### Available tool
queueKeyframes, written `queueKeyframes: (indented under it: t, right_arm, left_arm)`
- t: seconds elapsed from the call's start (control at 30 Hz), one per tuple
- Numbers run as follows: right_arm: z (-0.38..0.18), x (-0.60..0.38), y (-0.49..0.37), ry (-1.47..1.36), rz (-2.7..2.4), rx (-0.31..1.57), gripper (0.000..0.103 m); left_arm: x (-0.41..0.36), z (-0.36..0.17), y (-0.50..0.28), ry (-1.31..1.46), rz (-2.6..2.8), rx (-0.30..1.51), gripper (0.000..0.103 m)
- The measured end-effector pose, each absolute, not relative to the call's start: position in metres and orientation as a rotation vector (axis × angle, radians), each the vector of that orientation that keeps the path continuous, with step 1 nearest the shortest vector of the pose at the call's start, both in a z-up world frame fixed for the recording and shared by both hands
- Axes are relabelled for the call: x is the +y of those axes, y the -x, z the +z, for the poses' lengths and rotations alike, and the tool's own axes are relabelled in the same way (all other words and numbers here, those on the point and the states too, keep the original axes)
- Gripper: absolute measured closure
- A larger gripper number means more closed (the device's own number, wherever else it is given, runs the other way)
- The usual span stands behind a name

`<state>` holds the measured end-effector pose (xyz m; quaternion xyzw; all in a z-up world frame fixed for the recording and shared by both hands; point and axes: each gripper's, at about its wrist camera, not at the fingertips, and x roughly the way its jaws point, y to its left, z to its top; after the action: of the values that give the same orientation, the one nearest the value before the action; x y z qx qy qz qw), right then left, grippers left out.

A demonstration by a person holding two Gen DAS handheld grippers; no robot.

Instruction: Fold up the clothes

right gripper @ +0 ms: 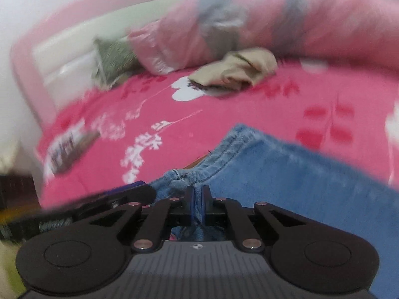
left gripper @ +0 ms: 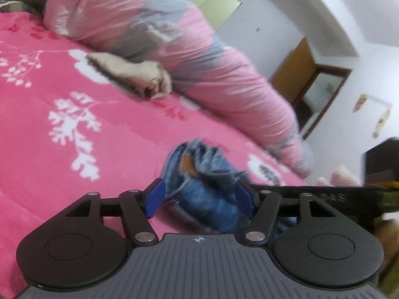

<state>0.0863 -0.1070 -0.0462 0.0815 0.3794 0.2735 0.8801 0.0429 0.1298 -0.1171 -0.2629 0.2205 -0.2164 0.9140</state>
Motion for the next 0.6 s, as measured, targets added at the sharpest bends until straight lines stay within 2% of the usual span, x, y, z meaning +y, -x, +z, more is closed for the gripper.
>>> queueKeyframes:
  t: [0.23, 0.5, 0.6]
  right_arm:
    - [-0.074, -0.151, -0.114, -0.633, 0.582, 0.955, 0.094]
    - [-0.070, -0.154, -0.114, -0.674, 0.616, 0.903, 0.089]
    - [-0.066, -0.144, -0.109, -0.554, 0.594, 0.877, 0.089]
  left_arm:
    - [0.127, -0.116, -0.055, 0.562, -0.435, 0.475, 0.035]
    - [0.128, -0.116, -0.054, 0.571, -0.467, 0.459, 0.031]
    - [0.126, -0.118, -0.058, 0.562, -0.438, 0.481, 0.031]
